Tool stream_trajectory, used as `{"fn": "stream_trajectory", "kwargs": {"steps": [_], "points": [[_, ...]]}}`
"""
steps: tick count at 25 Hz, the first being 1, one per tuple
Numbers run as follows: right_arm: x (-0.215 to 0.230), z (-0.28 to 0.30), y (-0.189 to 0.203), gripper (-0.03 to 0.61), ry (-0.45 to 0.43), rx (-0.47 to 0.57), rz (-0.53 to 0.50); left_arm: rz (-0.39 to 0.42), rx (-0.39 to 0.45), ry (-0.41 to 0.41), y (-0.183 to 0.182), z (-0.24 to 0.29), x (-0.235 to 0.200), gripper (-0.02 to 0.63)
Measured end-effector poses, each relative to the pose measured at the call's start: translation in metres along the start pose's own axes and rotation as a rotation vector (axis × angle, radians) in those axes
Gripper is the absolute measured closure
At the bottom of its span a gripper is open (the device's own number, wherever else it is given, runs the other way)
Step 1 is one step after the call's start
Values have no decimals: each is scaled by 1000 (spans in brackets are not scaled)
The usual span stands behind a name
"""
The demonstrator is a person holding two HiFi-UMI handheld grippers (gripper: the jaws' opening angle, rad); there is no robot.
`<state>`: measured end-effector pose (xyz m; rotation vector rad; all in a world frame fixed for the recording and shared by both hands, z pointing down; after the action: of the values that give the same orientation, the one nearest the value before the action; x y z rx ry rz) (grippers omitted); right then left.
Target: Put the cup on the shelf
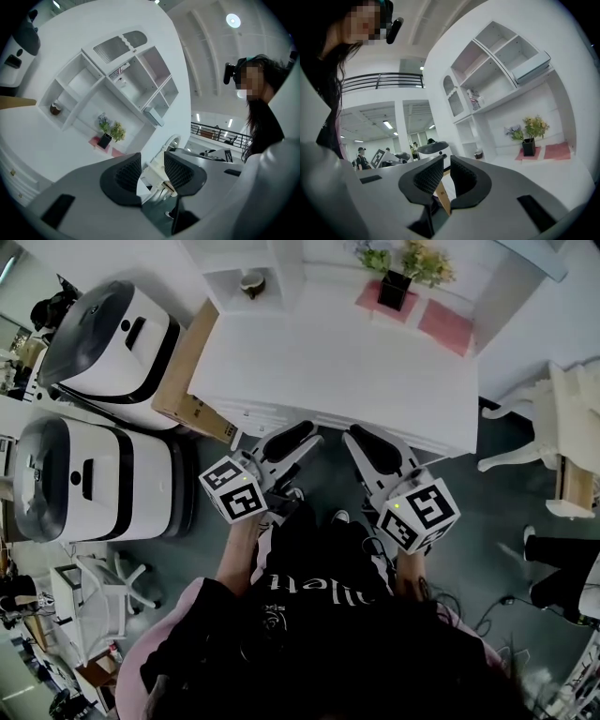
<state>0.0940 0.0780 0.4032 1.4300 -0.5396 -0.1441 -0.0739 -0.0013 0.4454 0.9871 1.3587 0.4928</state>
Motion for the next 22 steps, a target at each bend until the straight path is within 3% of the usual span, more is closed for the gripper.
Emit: {"fn": "stream_trajectory", "kwargs": {"steps": [9,22], "points": [[-45,25,12,508,30,0,9,94,-40,-13,-22,-53,-9,527],[-112,63,27,514,110,-5,62,135,-68,49,-56,-128,-28,555]]}}
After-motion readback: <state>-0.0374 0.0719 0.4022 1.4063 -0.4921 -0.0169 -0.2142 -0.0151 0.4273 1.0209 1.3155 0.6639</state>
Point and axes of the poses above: the fingertips, and each gripper's own axes: z forward along the fingers, x to its right, y out of its underside, the point moved 8 cm from there along -z, backward along the fingers, and after that the axes turned 2 degrees about x, right-handed, at the moved point
